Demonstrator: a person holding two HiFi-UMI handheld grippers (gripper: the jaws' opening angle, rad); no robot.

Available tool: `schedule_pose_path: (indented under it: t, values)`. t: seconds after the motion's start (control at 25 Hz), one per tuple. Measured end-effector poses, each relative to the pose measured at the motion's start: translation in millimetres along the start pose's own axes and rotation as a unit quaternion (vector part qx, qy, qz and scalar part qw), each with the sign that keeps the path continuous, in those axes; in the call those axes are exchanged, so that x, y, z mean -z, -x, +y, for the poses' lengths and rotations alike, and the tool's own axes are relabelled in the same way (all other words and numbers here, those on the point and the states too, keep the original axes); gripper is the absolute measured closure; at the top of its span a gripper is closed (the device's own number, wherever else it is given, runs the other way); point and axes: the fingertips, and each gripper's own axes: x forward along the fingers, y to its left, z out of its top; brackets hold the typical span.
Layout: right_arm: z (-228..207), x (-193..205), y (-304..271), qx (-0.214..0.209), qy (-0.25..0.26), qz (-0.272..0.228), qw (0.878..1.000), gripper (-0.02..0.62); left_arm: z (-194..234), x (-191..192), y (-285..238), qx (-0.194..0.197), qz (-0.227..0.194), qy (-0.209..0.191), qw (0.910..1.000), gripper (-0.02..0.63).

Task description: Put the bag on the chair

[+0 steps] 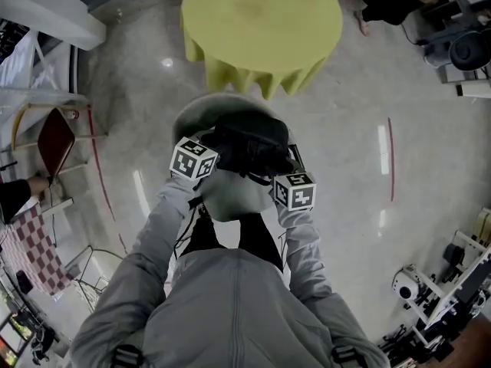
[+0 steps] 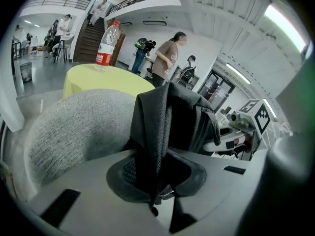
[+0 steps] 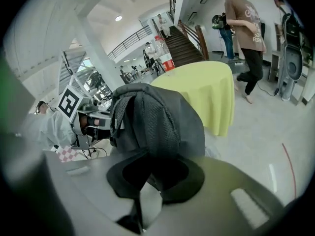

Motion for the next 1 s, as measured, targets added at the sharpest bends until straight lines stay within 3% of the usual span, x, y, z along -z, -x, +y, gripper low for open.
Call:
schedule_pose_path:
  t: [0.48,0.6,0.76,1.0]
  values:
    - [-21,-22,-45,0.026,0.001,0.000,1.000,0.532,45,-3,-27,-0.035,0.019,0.023,0.9989,0.515]
    - [-25,-21,-46,0.039,0.001,0.000,0.999,0.507,50,2,-24,-0.056,0.039,0.024,0.9973,0.483]
    - [-30,-16,-35,0.052,-0.010,-0.003,0.999,0.404,58,12,-14,-0.083,0.059,0.010,0.9948,0.448]
    - [-30,-10,2,0.085,-0.009,-0.024,0.996,0.405,65,29,23,-0.104,0.054,0.003,0.9931,0.448]
